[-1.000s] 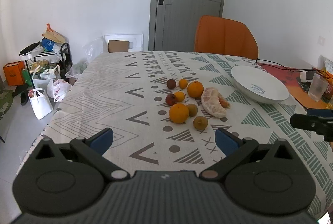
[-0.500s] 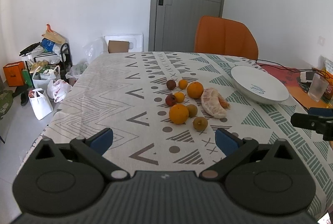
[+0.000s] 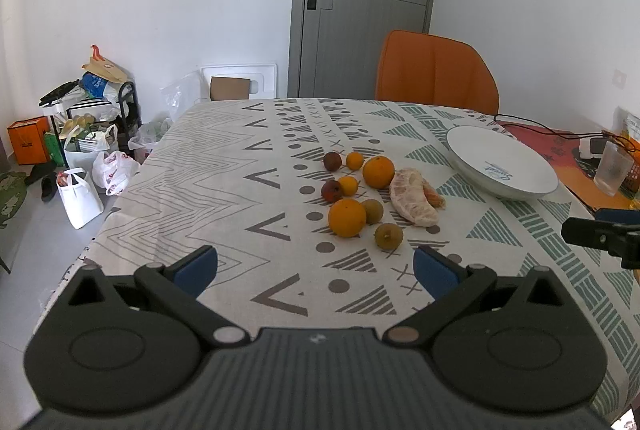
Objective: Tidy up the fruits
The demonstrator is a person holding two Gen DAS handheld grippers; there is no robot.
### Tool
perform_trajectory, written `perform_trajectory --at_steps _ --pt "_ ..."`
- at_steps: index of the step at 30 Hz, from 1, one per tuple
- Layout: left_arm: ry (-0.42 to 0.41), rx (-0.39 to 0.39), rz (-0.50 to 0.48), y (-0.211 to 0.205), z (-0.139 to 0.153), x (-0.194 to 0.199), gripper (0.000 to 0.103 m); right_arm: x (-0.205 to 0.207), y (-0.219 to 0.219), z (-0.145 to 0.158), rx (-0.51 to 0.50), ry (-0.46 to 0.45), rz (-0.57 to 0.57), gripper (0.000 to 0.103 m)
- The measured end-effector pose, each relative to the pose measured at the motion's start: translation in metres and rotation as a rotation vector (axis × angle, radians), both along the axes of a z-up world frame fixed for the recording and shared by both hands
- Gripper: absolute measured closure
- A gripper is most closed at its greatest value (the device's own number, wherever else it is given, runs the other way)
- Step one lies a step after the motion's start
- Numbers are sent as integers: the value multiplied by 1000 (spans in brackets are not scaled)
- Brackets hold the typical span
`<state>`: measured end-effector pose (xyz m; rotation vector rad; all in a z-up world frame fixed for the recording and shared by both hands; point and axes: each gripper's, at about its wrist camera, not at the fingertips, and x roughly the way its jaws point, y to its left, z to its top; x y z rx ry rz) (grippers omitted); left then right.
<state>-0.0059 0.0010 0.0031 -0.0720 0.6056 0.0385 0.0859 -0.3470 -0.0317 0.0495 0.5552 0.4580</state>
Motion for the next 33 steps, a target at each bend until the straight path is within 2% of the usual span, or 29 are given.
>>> perform_trajectory --at_steps 17,23,26,33 --pt "-9 13 -8 0 -5 0 0 2 4 -6 -8 12 3 0" --pt "-58 14 -40 -4 1 -1 0 -1 4 -3 14 -21 -2 0" --pt "-78 22 -22 -4 1 0 0 -2 2 -2 33 -30 6 0" --pt "-85 -16 -31 2 -2 8 0 -3 2 0 46 -59 -11 0"
